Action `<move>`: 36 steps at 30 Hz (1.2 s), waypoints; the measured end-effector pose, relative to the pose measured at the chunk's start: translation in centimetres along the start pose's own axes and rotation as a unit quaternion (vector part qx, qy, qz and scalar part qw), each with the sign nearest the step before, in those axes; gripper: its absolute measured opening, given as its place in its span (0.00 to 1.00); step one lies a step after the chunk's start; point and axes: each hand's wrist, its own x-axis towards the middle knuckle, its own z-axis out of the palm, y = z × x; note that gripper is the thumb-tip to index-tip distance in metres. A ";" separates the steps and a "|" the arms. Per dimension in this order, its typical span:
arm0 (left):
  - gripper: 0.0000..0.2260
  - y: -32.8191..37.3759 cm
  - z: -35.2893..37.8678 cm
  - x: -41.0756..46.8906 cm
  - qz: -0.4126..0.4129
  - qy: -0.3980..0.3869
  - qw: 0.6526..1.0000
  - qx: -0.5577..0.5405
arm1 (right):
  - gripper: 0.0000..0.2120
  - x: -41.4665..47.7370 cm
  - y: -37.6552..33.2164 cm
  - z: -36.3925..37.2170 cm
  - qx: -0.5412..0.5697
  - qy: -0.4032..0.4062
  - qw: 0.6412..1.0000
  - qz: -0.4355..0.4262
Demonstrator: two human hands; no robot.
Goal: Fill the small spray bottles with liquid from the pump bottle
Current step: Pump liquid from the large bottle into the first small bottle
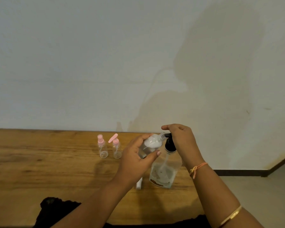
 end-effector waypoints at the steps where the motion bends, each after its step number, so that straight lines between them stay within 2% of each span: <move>1: 0.18 0.1 0.0 -0.1 -0.002 -0.003 1.000 -0.013 | 0.13 0.1 0.0 0.0 0.001 -0.001 1.000 0.002; 5: 0.16 0.6 0.2 -0.2 -0.020 -0.007 0.996 -0.083 | 0.12 0.0 -0.4 0.0 0.036 -0.016 0.999 0.005; 9: 0.17 0.5 0.1 0.0 -0.022 -0.006 0.996 -0.086 | 0.14 -0.6 -0.6 -0.4 0.104 -0.010 0.995 0.001; 13: 0.17 0.6 -0.1 0.2 -0.024 0.003 0.996 -0.089 | 0.21 -1.7 -0.4 -1.2 0.076 -0.014 0.997 -0.025; 16: 0.18 0.5 -0.1 0.2 -0.022 0.007 0.995 -0.094 | 0.18 -2.5 0.0 -1.3 0.044 -0.025 0.998 -0.032; 19: 0.19 0.4 -0.2 0.2 -0.022 0.009 0.996 -0.088 | 0.15 -2.9 0.4 -1.1 0.057 -0.050 0.997 -0.006; 23: 0.20 0.3 -0.1 0.4 -0.020 0.013 0.996 -0.082 | 0.20 -2.8 0.9 -1.0 0.074 -0.064 0.995 0.016; 27: 0.22 0.0 0.0 0.5 -0.017 0.010 0.998 -0.060 | 0.18 -2.9 0.9 -0.6 0.082 -0.048 0.995 0.017; 36: 0.23 0.2 -0.1 0.3 -0.021 0.021 0.998 -0.057 | 0.21 -3.0 0.6 -0.9 0.106 -0.059 0.993 0.010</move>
